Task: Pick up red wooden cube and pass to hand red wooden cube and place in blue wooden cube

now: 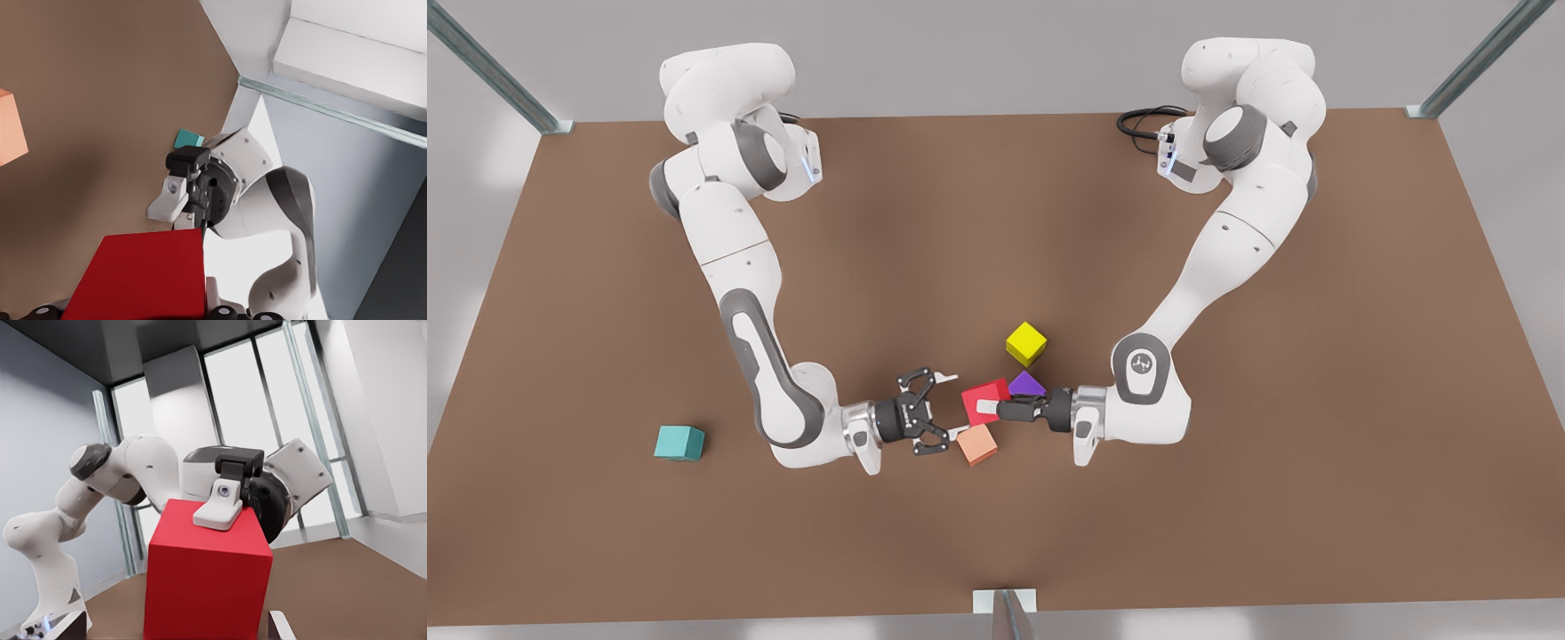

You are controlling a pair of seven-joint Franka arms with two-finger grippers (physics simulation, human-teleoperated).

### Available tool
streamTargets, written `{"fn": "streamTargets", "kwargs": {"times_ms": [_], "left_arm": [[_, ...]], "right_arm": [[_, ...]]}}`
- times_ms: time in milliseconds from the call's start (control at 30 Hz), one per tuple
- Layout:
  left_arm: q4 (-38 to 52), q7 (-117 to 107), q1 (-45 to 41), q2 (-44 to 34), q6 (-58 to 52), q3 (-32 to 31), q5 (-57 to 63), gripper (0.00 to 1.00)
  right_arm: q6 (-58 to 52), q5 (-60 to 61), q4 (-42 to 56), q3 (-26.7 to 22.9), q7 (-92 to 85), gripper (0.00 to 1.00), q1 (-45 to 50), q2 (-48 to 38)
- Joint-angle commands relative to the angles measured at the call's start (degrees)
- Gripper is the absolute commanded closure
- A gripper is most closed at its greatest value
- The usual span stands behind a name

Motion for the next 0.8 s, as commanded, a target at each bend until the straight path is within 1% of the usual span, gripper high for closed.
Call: {"fn": "streamTargets", "kwargs": {"times_ms": [0, 100, 233, 400, 767], "left_arm": [[0.04, 1.39, 0.02, -0.10, -0.21, -0.04, -1.02, 0.45], [-0.04, 1.22, 0.10, -0.19, -0.30, -0.13, -1.02, 0.45], [0.04, 1.22, 0.10, -0.19, -0.21, -0.13, -1.11, 0.45], [-0.05, 1.22, 0.10, -0.19, -0.03, -0.13, -1.11, 0.45], [0.04, 1.22, -1.65, -0.10, 2.87, -0.66, -2.52, 0.45]], "right_arm": [[0.94, 0.52, 0.08, -0.03, -11.83, 0.00, 0.00, 0.08], [3.93, 1.40, 0.69, -0.03, -11.57, 0.00, -0.09, 0.35], [5.25, 1.57, 1.49, 0.06, -11.39, 0.00, 0.00, 1.14], [6.57, 1.66, 1.49, 2.43, -11.39, 0.00, 0.00, 1.58], [7.36, 2.28, 1.49, 4.63, -11.39, 0.00, 0.00, 1.58]]}}
